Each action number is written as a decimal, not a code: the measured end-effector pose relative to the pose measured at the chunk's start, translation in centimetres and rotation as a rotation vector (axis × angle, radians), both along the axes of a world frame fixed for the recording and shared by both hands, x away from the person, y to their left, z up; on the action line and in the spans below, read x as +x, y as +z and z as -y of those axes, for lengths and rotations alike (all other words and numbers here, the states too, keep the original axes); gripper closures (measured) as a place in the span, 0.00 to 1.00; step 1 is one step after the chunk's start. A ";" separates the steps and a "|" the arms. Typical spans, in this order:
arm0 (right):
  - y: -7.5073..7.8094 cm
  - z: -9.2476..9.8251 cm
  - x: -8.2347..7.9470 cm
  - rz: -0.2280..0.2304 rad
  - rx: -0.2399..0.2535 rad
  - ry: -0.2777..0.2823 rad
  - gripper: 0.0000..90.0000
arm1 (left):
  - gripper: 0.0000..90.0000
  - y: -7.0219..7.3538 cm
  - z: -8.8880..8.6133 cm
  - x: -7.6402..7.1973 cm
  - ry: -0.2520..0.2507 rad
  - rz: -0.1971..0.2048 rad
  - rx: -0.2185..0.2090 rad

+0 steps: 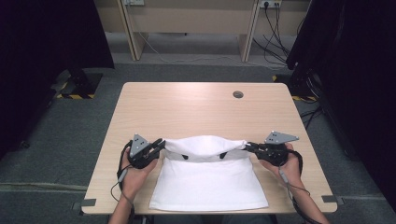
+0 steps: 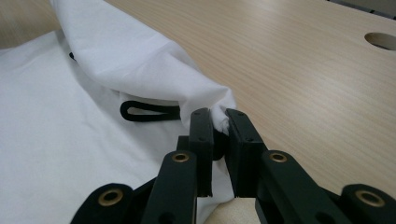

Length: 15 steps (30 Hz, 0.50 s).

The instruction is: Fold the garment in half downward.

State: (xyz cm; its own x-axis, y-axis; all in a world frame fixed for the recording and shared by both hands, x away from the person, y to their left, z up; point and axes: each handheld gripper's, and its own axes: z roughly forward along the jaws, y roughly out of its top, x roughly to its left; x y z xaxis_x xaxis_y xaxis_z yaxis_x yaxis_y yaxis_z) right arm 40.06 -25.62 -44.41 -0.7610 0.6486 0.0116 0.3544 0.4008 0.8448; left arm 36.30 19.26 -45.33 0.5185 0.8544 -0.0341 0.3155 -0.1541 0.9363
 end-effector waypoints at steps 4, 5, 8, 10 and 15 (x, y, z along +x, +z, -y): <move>0.3 0.1 -0.3 0.008 -0.002 0.006 0.91 | 0.88 0.5 -0.1 -0.4 -0.004 0.015 0.014; 0.3 0.1 -0.3 0.008 -0.002 0.006 0.91 | 0.88 0.5 -0.1 -0.4 -0.004 0.015 0.014; 0.6 0.1 -0.5 0.018 -0.008 0.006 0.91 | 0.88 0.8 0.0 -0.5 -0.008 0.023 0.027; 0.6 0.1 -0.5 0.018 -0.008 0.006 0.91 | 0.88 1.1 0.2 -0.5 -0.015 0.029 0.035; 0.9 0.0 -0.8 0.029 -0.019 0.016 0.91 | 0.88 1.2 0.4 -0.9 -0.031 0.030 0.046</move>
